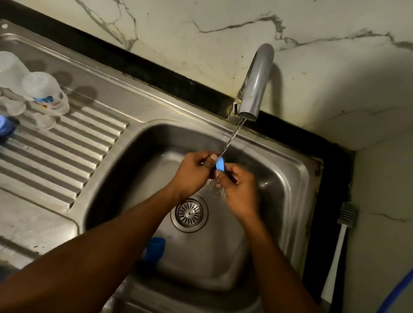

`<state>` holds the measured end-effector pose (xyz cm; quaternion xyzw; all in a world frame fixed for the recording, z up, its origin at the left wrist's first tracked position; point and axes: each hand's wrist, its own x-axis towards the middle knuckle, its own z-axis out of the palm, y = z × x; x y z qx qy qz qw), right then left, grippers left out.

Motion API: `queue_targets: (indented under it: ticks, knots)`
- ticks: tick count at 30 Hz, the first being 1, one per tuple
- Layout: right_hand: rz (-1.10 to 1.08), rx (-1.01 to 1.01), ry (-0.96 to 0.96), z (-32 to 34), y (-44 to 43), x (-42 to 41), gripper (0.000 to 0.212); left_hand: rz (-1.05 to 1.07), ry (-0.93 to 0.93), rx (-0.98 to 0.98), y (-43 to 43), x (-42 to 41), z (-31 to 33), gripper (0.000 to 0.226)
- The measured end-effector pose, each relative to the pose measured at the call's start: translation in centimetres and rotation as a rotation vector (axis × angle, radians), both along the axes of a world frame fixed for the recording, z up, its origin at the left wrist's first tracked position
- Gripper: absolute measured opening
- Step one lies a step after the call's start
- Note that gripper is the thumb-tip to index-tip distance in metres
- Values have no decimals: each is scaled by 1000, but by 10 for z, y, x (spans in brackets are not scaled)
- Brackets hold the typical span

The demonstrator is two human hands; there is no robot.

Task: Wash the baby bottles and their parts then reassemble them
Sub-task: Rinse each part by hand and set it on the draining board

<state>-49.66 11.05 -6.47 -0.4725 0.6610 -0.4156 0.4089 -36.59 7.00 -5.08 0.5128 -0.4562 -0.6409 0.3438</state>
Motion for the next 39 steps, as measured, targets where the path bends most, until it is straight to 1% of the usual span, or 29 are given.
queue_targets:
  ticks: [1, 2, 3, 4, 6, 7, 8, 11, 12, 13, 15, 16, 18, 20, 22, 24, 25, 28, 30, 33, 34, 36, 37, 39]
  knots:
    - [-6, -6, -1, 2, -1, 2, 8, 10, 50, 53, -1, -1, 4, 24]
    - [-19, -20, 4, 4, -3, 5, 10, 15, 102, 105, -2, -2, 7, 25]
    - [-36, -34, -4, 5, -6, 7, 17, 11, 149, 146, -3, -2, 11, 24]
    - [-53, -42, -38, 5, -8, 8, 19, -4, 190, 170, -5, -2, 14, 22]
    - [-52, -31, -122, 8, -12, 7, 10, -41, 232, 171, -8, -2, 18, 16]
    - [-39, -18, -161, 12, -13, 6, 7, -46, 231, 171, -10, -2, 20, 17]
    - [-33, -13, -204, 14, -13, 6, 9, -40, 221, 170, -12, -2, 20, 22]
    - [-70, 18, -342, 18, -12, 4, 23, -43, 162, 145, -14, -1, 17, 49]
    - [-79, 35, -407, 18, -12, 4, 27, -45, 144, 129, -14, 0, 13, 50]
    - [-84, 55, -473, 18, -11, 5, 30, -32, 131, 110, -12, 1, 11, 44]
    - [-105, 101, -608, 19, -9, 9, 31, 32, 94, 77, -7, 3, 9, 25]
    - [-134, 127, -667, 22, -8, 12, 29, 55, 55, 52, -4, 4, 10, 21]
    - [-221, 172, -737, 25, -6, 18, 26, 65, -78, -24, -2, 6, 8, 14]
    - [-284, 197, -714, 26, -5, 19, 28, 40, -238, -76, -3, 6, 5, 17]
    - [-215, 198, -603, 25, -4, 18, 23, 58, -319, -31, -5, 7, 5, 25]
    - [-85, 208, -550, 24, -1, 15, 16, 77, -315, 55, -9, 8, 7, 29]
    - [-41, 222, -542, 24, 0, 13, 16, 67, -300, 94, -9, 9, 10, 31]
    - [-20, 216, -526, 22, -1, 11, 19, -22, -337, 128, -7, 9, 16, 37]
    - [-77, 212, -528, 23, -4, 13, 20, -70, -417, 105, -8, 9, 17, 41]
    - [-117, 298, -491, 28, -9, 17, 35, -46, -612, -31, -10, 11, 14, 35]
    - [-109, 342, -467, 31, -11, 17, 42, -26, -628, -76, -11, 11, 14, 29]
    - [-73, 450, -408, 39, -15, 15, 55, -54, -500, -167, -11, 11, 15, 14]
    - [-65, 496, -398, 42, -17, 15, 60, -96, -444, -212, -10, 11, 15, 12]
    - [-73, 537, -381, 44, -20, 15, 69, -124, -425, -249, -9, 9, 18, 13]
